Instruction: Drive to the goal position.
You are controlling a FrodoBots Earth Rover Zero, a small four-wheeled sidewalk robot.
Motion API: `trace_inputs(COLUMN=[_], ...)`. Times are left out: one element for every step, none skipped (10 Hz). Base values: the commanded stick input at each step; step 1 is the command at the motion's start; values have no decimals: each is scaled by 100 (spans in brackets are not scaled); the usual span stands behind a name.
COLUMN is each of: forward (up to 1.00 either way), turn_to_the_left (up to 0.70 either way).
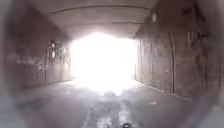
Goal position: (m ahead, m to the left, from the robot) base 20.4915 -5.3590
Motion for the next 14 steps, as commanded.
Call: trace_inputs(forward=[100, 100, 100, 100, 100, 100, 100, 100, 100, 100, 100, 100, 100, 100], turn_to_the_left=[38, 41, 41, 41, 41, 41, 12, 1, 1, 1, 1, 1, 1, 1])
